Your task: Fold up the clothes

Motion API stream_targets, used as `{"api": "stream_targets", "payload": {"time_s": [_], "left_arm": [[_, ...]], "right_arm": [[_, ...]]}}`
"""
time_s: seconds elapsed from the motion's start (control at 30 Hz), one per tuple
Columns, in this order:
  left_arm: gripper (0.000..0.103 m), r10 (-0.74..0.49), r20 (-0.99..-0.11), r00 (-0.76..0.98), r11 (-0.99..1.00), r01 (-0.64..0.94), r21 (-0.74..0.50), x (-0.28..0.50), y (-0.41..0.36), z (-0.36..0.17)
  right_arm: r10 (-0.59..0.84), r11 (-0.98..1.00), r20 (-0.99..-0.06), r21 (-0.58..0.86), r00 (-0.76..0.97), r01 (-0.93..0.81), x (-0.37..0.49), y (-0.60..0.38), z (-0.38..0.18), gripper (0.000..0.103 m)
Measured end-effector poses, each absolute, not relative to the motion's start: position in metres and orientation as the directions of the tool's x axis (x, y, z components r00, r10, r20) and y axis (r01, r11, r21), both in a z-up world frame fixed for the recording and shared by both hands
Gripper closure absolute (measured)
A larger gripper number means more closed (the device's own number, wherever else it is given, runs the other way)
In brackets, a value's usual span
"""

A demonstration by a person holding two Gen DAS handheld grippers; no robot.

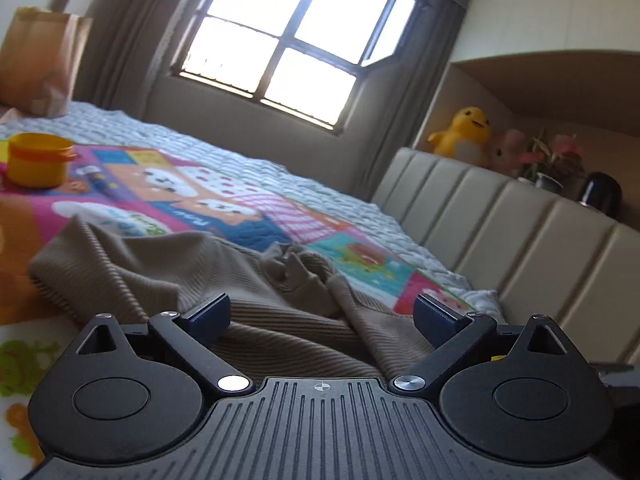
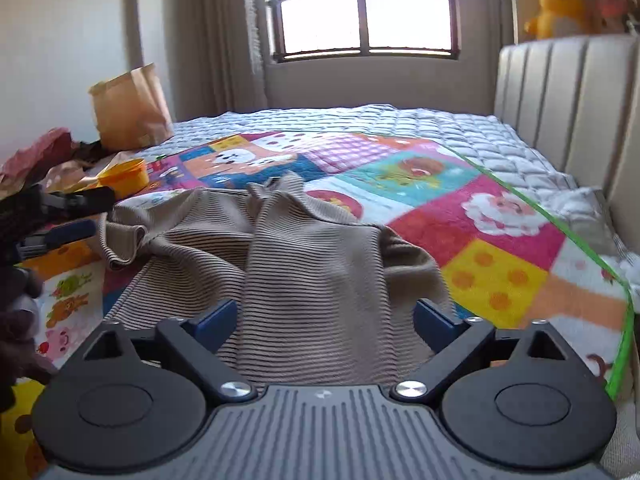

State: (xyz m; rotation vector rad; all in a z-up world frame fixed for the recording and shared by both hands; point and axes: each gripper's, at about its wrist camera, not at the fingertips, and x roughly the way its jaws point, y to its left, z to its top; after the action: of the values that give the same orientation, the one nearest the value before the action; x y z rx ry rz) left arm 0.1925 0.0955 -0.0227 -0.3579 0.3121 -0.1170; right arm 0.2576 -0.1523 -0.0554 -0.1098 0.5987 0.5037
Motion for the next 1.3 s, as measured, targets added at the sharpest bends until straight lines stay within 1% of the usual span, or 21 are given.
{"api": "stream_targets", "payload": {"time_s": [0.07, 0.1, 0.13, 0.2, 0.23, 0.3, 0.33, 0.37, 0.43, 0.53, 0.6, 0.67, 0.7, 0.77, 0.8, 0.9, 0.97, 1.0, 1.07, 1.17, 1.3], "left_arm": [[0.003, -0.175, -0.297, 0.939, 0.932, 0.061, -0.357, 0.196, 0.09, -0.032], [0.003, -0.179, -0.306, 0.935, 0.933, 0.062, -0.355, 0.198, 0.087, -0.036], [0.003, -0.19, -0.318, 0.929, 0.931, 0.067, -0.359, 0.198, 0.089, -0.04], [0.002, -0.208, -0.342, 0.917, 0.931, 0.079, -0.356, 0.2, 0.092, -0.045], [0.002, -0.216, -0.353, 0.91, 0.936, 0.09, -0.341, 0.201, 0.091, -0.047], [0.002, -0.236, -0.382, 0.894, 0.946, 0.122, -0.3, 0.205, 0.089, -0.05], [0.002, -0.252, -0.403, 0.88, 0.95, 0.146, -0.275, 0.208, 0.085, -0.051], [0.002, -0.27, -0.429, 0.862, 0.952, 0.171, -0.254, 0.212, 0.083, -0.053], [0.002, -0.302, -0.473, 0.827, 0.95, 0.224, -0.215, 0.217, 0.079, -0.056], [0.002, -0.34, -0.525, 0.78, 0.94, 0.297, -0.168, 0.218, 0.077, -0.061], [0.002, -0.36, -0.551, 0.753, 0.931, 0.326, -0.162, 0.213, 0.079, -0.065], [0.003, -0.357, -0.569, 0.741, 0.93, 0.342, -0.138, 0.203, 0.081, -0.076], [0.003, -0.357, -0.571, 0.739, 0.931, 0.333, -0.15, 0.202, 0.083, -0.076], [0.002, -0.356, -0.575, 0.736, 0.933, 0.314, -0.176, 0.202, 0.087, -0.075], [0.001, -0.356, -0.577, 0.735, 0.934, 0.304, -0.188, 0.202, 0.09, -0.075], [0.001, -0.356, -0.583, 0.73, 0.935, 0.275, -0.226, 0.201, 0.096, -0.073], [0.001, -0.356, -0.587, 0.727, 0.934, 0.255, -0.25, 0.2, 0.1, -0.073], [0.0, -0.356, -0.589, 0.726, 0.933, 0.244, -0.263, 0.2, 0.102, -0.072], [0.0, -0.356, -0.593, 0.722, 0.932, 0.224, -0.287, 0.2, 0.106, -0.072], [0.0, -0.476, -0.573, 0.667, 0.871, 0.267, -0.413, 0.205, 0.097, -0.068], [0.0, -0.405, -0.574, 0.712, 0.912, 0.27, -0.309, 0.213, 0.073, -0.057]], "right_arm": [[0.415, 0.835, -0.595, -0.052, 0.688, -0.548, 0.262, -0.121, -0.061, 0.024], [0.386, 0.816, -0.594, -0.137, 0.706, -0.562, 0.265, -0.107, -0.067, 0.025], [0.356, 0.797, -0.586, -0.216, 0.727, -0.564, 0.269, -0.096, -0.073, 0.029], [0.314, 0.761, -0.588, -0.313, 0.746, -0.568, 0.285, -0.084, -0.084, 0.051], [0.307, 0.753, -0.603, -0.319, 0.737, -0.575, 0.296, -0.082, -0.088, 0.063], [0.298, 0.731, -0.626, -0.335, 0.72, -0.594, 0.316, -0.082, -0.091, 0.065], [0.294, 0.712, -0.63, -0.357, 0.719, -0.605, 0.322, -0.082, -0.091, 0.076], [0.268, 0.682, -0.626, -0.413, 0.732, -0.603, 0.326, -0.082, -0.09, 0.091], [0.197, 0.604, -0.573, -0.569, 0.796, -0.559, 0.336, -0.088, -0.089, 0.091], [0.03, 0.496, -0.416, -0.783, 0.909, -0.375, 0.373, -0.116, -0.086, 0.091], [-0.075, 0.465, -0.356, -0.839, 0.931, -0.283, 0.405, -0.14, -0.085, 0.091], [-0.159, 0.448, -0.337, -0.862, 0.928, -0.237, 0.433, -0.161, -0.088, 0.091], [-0.191, 0.456, -0.352, -0.858, 0.916, -0.235, 0.444, -0.169, -0.093, 0.091], [-0.24, 0.502, -0.402, -0.83, 0.883, -0.242, 0.463, -0.183, -0.103, 0.085], [-0.253, 0.538, -0.42, -0.81, 0.872, -0.234, 0.468, -0.188, -0.104, 0.085], [-0.234, 0.641, -0.45, -0.738, 0.862, -0.211, 0.464, -0.205, -0.092, 0.076], [-0.214, 0.688, -0.442, -0.701, 0.871, -0.187, 0.452, -0.219, -0.079, 0.056], [-0.197, 0.711, -0.433, -0.681, 0.88, -0.176, 0.442, -0.226, -0.071, 0.052], [-0.108, 0.795, -0.455, -0.574, 0.884, -0.198, 0.415, -0.242, -0.051, 0.05], [0.043, 0.889, -0.507, -0.375, 0.861, -0.264, 0.373, -0.261, -0.037, 0.05], [0.133, 0.898, -0.516, -0.299, 0.846, -0.323, 0.335, -0.268, -0.05, 0.049]]}}
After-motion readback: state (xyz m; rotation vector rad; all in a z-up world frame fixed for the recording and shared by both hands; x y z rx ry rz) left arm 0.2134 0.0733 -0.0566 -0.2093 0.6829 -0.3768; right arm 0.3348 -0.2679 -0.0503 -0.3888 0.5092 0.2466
